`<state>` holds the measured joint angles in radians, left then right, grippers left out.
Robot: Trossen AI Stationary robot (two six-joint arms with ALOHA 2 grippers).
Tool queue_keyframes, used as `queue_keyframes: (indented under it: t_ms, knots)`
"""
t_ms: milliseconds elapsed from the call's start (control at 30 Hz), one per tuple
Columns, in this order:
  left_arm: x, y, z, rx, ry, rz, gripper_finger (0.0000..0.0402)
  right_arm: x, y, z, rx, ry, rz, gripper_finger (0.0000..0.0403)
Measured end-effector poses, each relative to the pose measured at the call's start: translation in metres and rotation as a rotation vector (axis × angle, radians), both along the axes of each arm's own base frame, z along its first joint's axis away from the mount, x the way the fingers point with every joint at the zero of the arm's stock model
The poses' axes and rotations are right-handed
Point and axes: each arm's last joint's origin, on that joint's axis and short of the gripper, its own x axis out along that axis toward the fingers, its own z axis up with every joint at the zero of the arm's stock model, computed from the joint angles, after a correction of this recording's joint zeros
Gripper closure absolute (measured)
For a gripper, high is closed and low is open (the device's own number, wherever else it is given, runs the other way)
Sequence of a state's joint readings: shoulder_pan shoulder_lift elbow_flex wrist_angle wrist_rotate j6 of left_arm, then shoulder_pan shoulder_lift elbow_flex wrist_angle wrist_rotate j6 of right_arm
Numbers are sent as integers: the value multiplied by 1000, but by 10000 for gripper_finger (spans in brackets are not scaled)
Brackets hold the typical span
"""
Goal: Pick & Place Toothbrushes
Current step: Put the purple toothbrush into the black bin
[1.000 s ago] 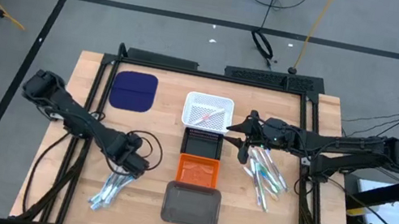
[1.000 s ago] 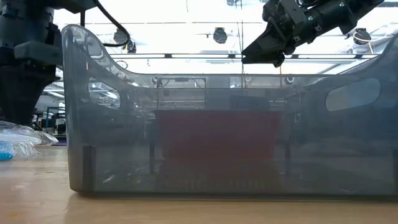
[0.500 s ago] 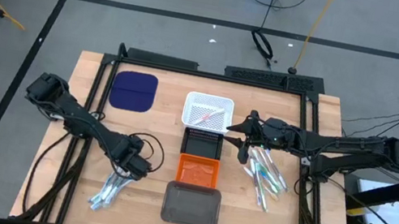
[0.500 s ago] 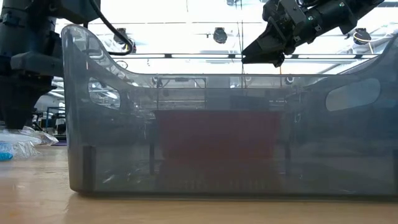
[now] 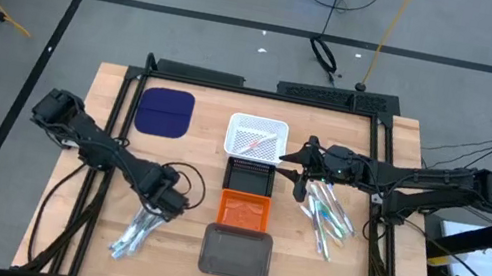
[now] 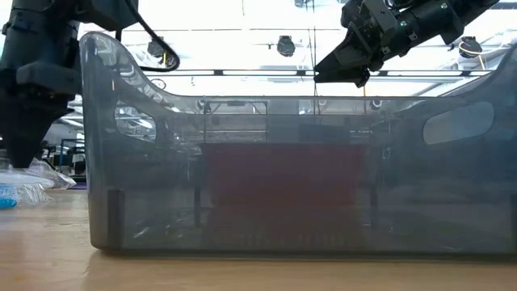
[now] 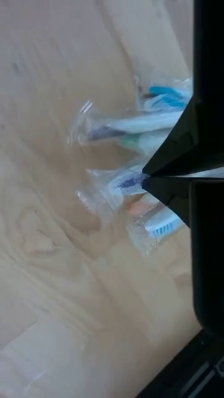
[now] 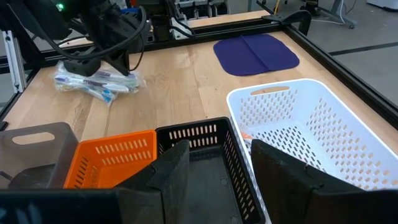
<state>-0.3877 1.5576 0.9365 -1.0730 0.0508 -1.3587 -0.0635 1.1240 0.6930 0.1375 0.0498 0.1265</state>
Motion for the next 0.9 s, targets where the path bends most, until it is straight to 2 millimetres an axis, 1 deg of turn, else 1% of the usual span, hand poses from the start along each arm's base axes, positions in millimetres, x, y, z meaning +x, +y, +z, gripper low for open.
queue_keyframes:
  t_ms: [100, 267, 433, 533, 700, 900]
  knots:
    - [2, 3, 10, 19, 27, -19, 401, 0, 0, 0, 0, 0, 0, 238]
    - [10, 11, 39, 158, 12, -64, 401, 0, 0, 0, 0, 0, 0, 238]
    - [27, 16, 69, 295, -120, -160, 401, 0, 0, 0, 0, 0, 0, 238]
    - [36, 19, 83, 348, -194, -215, 401, 0, 0, 0, 0, 0, 0, 238]
    - [49, 24, 100, 461, -301, -295, 402, 0, 0, 0, 0, 0, 0, 238]
    - [71, 28, 112, 550, -461, -411, 401, 1, 0, 2, 0, -23, 2, 238]
